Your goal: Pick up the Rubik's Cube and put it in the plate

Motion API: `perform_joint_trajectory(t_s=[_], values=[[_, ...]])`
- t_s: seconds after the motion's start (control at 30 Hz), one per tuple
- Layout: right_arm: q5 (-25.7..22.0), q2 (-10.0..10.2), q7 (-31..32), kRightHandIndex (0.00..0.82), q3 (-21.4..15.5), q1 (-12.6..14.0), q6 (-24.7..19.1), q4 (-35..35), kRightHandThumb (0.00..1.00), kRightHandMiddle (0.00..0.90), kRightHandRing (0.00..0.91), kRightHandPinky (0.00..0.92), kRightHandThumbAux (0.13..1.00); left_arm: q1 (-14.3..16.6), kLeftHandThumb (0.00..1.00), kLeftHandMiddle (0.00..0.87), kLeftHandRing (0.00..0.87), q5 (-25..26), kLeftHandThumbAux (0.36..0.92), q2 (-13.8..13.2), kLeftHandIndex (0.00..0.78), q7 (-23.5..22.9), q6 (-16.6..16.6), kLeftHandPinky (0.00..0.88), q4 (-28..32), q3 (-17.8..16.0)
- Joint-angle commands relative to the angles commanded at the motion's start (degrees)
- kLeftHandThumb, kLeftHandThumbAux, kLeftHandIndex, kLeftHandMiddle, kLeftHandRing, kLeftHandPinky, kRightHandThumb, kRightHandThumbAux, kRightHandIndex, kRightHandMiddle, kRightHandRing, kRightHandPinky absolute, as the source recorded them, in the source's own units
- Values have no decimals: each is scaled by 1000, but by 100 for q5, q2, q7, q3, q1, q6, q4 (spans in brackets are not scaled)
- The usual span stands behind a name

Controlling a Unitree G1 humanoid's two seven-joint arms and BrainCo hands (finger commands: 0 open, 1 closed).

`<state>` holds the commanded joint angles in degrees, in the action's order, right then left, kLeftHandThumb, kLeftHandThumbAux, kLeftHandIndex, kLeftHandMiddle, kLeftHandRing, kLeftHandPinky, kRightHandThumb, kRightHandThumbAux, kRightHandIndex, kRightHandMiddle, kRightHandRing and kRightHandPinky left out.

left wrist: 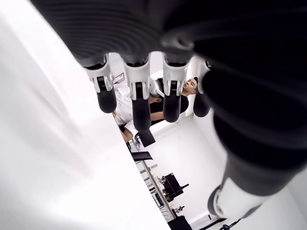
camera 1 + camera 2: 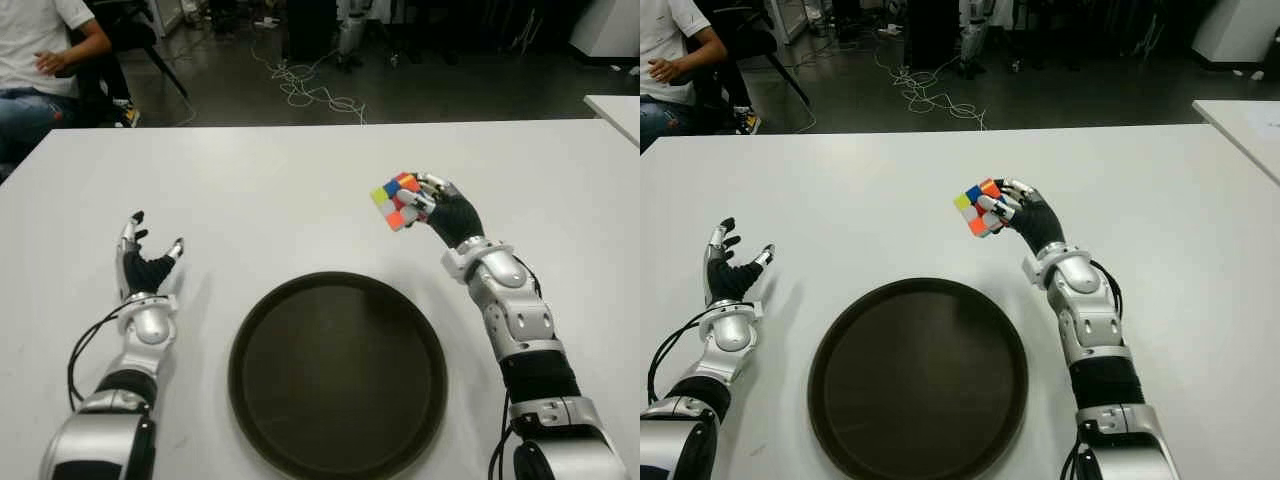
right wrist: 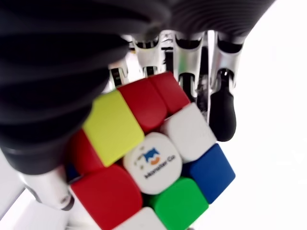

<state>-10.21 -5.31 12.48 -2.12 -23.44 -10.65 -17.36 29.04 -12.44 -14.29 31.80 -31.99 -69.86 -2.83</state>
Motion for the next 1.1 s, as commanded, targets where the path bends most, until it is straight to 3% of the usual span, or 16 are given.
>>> perform_joint_trajectory(t_s=[0.37,0.63,0.83,1.1], values=[[164,40,43,437,191,101,-236,155,709,743,761,780,717,-3,0,137,135,11,778,9,139,-23,-37,113,-13,-8],[488,-74,350,437,610,226,-157,242,710,752,764,774,716,5,0,143,137,-19,772,0,138,34,-10,101,-33,4],[696,-40,635,439,1026,426,-88,436,709,778,777,772,715,-18,0,137,128,-50,776,-9,131,34,-75,90,-20,32],[654,-52,1088,440,1309,537,-139,580,705,790,795,793,717,-7,0,150,143,-58,773,-4,131,56,-70,115,-4,49]])
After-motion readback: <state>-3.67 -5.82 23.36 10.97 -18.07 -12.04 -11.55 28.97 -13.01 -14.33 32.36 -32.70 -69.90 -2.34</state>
